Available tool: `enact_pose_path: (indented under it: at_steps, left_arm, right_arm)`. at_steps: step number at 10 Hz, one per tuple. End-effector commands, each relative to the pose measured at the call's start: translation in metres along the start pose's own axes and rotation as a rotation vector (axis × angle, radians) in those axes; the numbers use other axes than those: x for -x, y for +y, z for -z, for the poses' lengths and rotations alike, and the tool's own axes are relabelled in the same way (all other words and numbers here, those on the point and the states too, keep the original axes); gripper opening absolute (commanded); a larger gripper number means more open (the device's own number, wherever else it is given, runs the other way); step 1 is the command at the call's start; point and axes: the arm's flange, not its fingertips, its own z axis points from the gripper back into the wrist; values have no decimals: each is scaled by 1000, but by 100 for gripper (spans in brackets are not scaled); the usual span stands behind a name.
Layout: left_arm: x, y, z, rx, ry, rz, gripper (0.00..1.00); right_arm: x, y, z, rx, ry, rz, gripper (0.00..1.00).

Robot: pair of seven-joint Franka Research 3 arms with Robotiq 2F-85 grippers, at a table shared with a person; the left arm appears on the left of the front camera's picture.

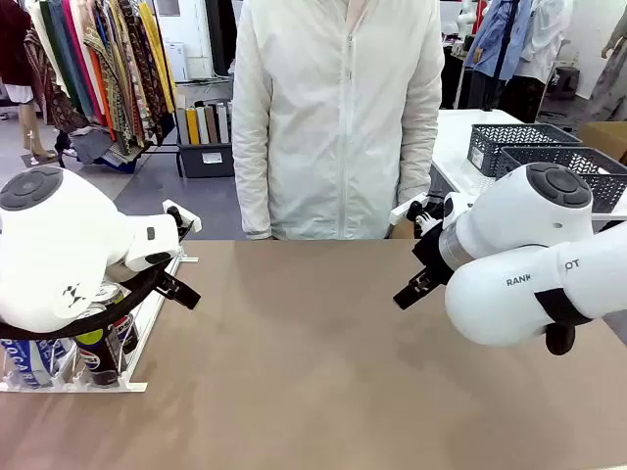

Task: Retrieve and store the cans from the dispenser.
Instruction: Pick up one can from the Automatic Can Dispenser and place it in the middle of the table.

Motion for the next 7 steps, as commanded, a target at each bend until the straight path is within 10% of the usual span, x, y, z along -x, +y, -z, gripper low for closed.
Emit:
enact_pose_path:
  at_steps: [1, 7]
  left_arm:
    - [0, 0, 0, 0, 0, 0, 100]
    - [0, 0, 0, 0, 0, 0, 100]
  right_arm:
    - [0, 0, 0, 0, 0, 0, 100]
    - [0, 0, 0, 0, 0, 0, 100]
